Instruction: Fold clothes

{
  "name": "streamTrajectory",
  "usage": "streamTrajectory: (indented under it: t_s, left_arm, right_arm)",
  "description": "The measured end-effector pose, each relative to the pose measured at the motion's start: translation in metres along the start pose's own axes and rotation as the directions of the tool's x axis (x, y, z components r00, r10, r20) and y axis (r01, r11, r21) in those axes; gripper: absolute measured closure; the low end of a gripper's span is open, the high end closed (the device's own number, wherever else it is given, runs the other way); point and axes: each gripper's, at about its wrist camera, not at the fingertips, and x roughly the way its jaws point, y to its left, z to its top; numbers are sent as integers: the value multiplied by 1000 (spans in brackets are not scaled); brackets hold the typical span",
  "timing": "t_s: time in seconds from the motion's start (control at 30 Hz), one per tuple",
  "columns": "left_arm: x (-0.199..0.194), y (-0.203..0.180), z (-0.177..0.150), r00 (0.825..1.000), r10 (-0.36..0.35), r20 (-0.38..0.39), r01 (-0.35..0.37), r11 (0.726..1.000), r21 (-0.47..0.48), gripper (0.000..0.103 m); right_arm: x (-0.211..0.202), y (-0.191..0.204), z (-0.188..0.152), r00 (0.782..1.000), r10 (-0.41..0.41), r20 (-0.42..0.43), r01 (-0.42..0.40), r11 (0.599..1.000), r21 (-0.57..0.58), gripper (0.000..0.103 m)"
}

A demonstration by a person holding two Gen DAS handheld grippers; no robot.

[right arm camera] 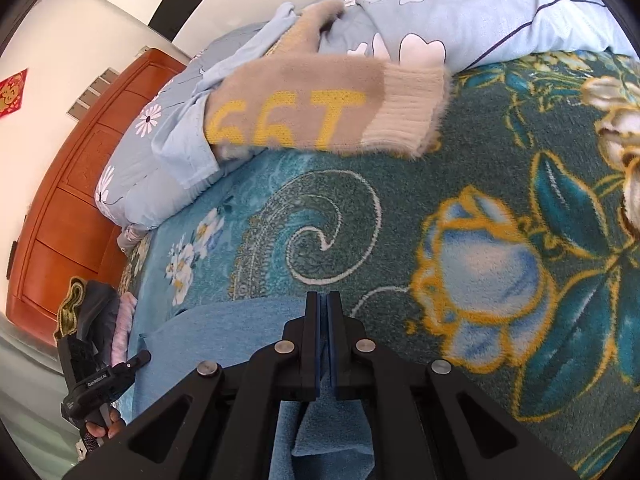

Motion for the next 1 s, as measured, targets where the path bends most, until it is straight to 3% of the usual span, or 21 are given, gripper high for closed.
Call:
streamTrajectory:
  t_s: [0.17,0.37,0.47,0.57,0.6,0.63,0.7,0.73,0.93,1.0]
  left_arm:
    - [-9,7,3,999,33,9,-33,999,-21,95]
    - [-31,23,3,988,149,50,-146,988,-48,95]
    - [-49,24,3,983,154,95,-147,986,-77,97]
    - [-56,-5,-11,988,113,104,-111,994,-21,97]
    - [-59,-15,-15,989,98,106,-99,995,-2,97]
    - [-61,-25,-20,991,84,108,-87,996,17,97]
    - [-53,-51,-37,996,47,74,-52,996,66,97]
    - [-49,-64,-45,998,30,56,-35,995,90,97]
    - [-5,-120,-105,997,36,-73,-18,973,229,97]
    - [2,-122,-120,994,32,-106,-8,975,223,97]
  right_arm:
    - [-11,-18,3,1000,-14,19,13,997,78,100]
    - [-29,-41,4,998,-32,47,24,986,166,99]
    - [-53,-44,-6,997,-19,69,9,989,145,98]
    - [-72,-41,-24,997,57,59,-63,990,124,98]
    - [-76,-40,-30,996,79,50,-85,989,121,96]
    - [-78,-39,-38,994,103,37,-107,987,120,87]
    - [-79,-37,-54,991,133,5,-133,983,126,71]
    - [-79,-36,-62,989,144,-15,-141,982,128,69]
    - [-74,-32,-96,979,195,-63,-183,969,164,68]
    - [-73,-32,-100,977,207,-57,-194,965,178,68]
